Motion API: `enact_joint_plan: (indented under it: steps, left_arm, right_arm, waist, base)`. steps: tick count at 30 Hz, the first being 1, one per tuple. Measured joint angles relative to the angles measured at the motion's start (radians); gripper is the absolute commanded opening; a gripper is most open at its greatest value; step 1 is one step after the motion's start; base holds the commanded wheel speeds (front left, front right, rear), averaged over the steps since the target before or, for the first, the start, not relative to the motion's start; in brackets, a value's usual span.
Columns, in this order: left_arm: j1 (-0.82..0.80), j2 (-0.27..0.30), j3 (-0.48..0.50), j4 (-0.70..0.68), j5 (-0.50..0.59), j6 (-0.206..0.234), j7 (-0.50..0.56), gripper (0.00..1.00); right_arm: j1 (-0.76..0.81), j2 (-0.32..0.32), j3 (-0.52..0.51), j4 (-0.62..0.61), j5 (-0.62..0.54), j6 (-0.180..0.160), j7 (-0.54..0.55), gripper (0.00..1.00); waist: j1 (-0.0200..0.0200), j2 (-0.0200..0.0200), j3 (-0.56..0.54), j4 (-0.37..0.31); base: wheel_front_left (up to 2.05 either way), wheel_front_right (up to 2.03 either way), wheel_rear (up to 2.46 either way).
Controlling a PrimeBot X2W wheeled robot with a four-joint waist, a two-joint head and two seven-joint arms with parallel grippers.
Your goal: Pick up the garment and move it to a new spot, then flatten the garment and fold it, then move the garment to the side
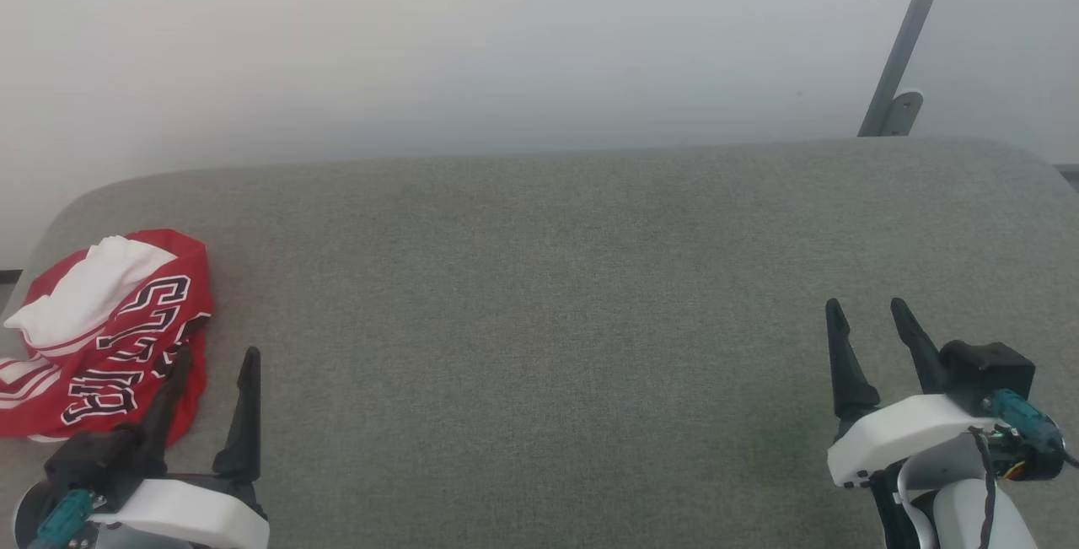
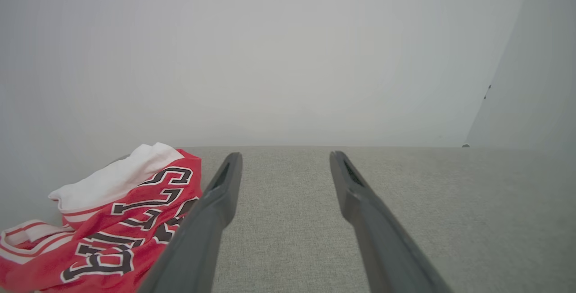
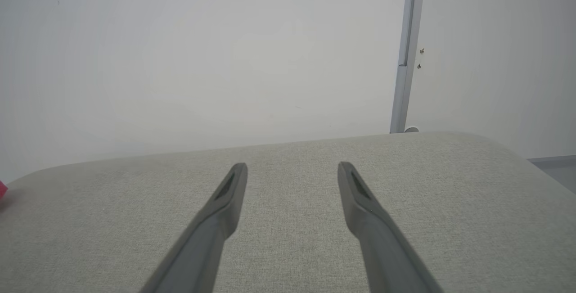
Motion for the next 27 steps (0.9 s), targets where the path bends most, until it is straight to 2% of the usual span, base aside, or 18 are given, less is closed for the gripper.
enact_joint_plan:
  steps: [14, 27]
  left_arm:
    - [0.011, 0.025, -0.015, -0.008, 0.055, 0.000, -0.024, 1.00]
    - [0.021, 0.020, 0.000, -0.009, 0.044, 0.000, -0.024, 1.00]
  right_arm:
    - [0.000, 0.000, 0.002, 0.000, -0.103, 0.000, -0.023, 1.00]
    - [0.000, -0.001, -0.001, -0.002, -0.109, 0.000, -0.026, 1.00]
  waist:
    - [0.0000, 0.0000, -0.008, -0.002]
    - [0.0000, 0.0000, -0.009, 0.002]
  base:
    - [0.00, 0.00, 0.00]
    - [0.00, 0.00, 0.00]
